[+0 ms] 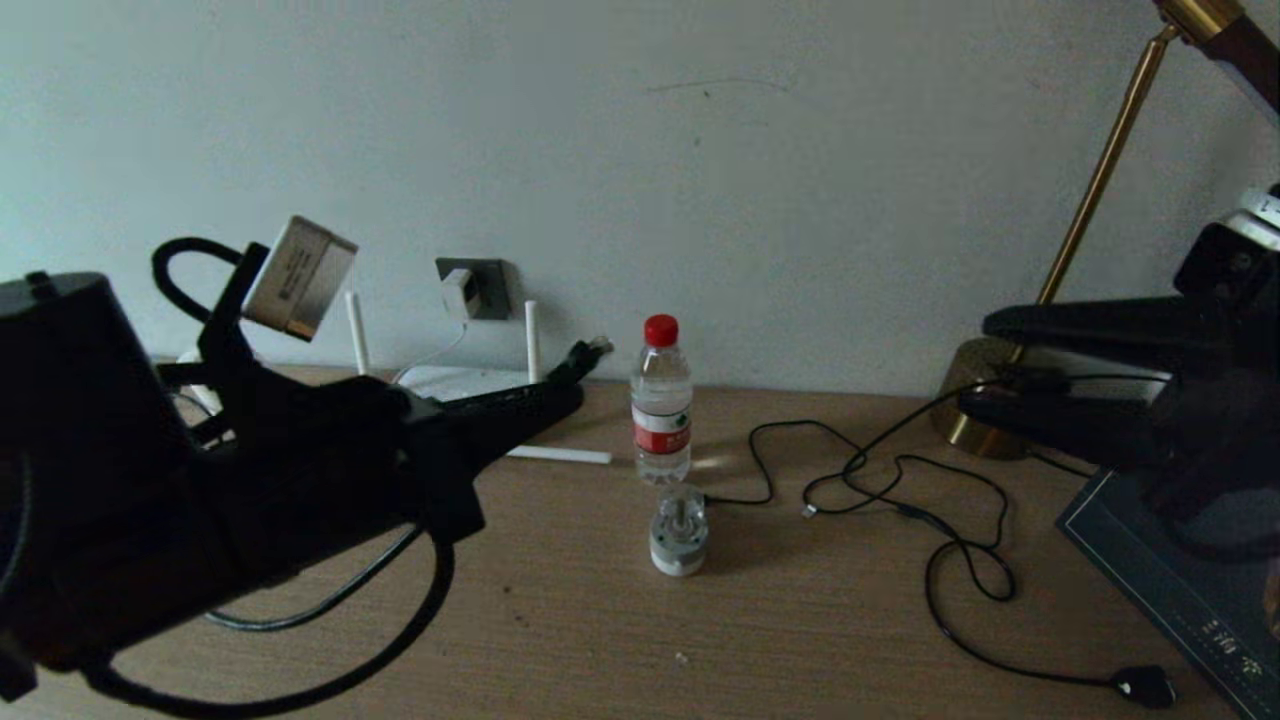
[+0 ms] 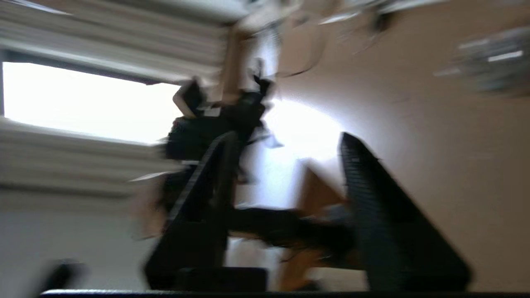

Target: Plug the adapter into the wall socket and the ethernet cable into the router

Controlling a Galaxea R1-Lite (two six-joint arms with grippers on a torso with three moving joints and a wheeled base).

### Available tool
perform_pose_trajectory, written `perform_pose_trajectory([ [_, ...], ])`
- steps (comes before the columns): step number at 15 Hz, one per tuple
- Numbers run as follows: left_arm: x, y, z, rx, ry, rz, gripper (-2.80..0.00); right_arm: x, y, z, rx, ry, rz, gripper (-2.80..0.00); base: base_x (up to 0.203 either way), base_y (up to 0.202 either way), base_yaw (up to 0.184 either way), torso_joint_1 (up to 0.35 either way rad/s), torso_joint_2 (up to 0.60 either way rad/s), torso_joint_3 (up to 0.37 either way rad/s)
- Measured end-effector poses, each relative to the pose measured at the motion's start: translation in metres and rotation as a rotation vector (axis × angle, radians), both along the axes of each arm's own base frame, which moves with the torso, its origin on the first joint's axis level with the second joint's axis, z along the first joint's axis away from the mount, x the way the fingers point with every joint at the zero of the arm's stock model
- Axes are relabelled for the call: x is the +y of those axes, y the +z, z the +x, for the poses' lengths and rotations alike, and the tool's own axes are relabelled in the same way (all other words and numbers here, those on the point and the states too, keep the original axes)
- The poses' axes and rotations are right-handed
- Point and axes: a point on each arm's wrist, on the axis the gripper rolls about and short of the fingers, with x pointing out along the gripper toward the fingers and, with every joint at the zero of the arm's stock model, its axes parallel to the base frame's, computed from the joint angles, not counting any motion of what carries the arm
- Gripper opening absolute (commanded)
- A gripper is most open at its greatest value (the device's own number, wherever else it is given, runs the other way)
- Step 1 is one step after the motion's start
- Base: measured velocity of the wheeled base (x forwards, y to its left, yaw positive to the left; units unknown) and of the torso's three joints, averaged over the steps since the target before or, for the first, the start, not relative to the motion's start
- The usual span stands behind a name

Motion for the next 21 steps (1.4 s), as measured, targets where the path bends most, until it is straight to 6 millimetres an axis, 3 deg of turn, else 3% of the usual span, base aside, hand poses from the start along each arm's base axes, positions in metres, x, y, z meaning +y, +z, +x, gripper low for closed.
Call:
perform_pose_trajectory([
  [3,0.021,-0.01,0.002,0.161,0.167,0.04,-2.8,-0.012,-0.015,-0.019,-0.141,-0.177,-0.245,-2.8,0.0,0.0,0.0,0.0,0.0,0.0],
  [7,0.066,-0.021,0.017,0.291,0.429,0.097,-2.8,-0.039,-0.026,-0.061,-0.351,-0.508,-0.612,-2.8,0.0,0.0,0.0,0.0,0.0,0.0],
  [10,0.093,-0.035,0.031,0.384,0.568,0.123,-2.8,-0.062,-0.044,-0.099,-0.338,-0.694,-0.823,-2.8,0.0,0.0,0.0,0.0,0.0,0.0],
  [13,0.097,-0.034,0.031,0.368,0.56,0.155,-2.8,-0.074,-0.06,-0.12,-0.322,-0.765,-0.91,-2.8,0.0,0.0,0.0,0.0,0.0,0.0],
  [17,0.077,-0.005,0.015,0.071,0.383,0.349,-2.8,-0.064,-0.03,-0.109,-0.334,-0.558,-0.655,-2.8,0.0,0.0,0.0,0.0,0.0,0.0],
  [21,0.047,0.027,0.004,-0.464,0.219,0.619,-2.8,-0.037,0.016,-0.057,-0.164,-0.235,-0.349,-2.8,0.0,0.0,0.0,0.0,0.0,0.0],
])
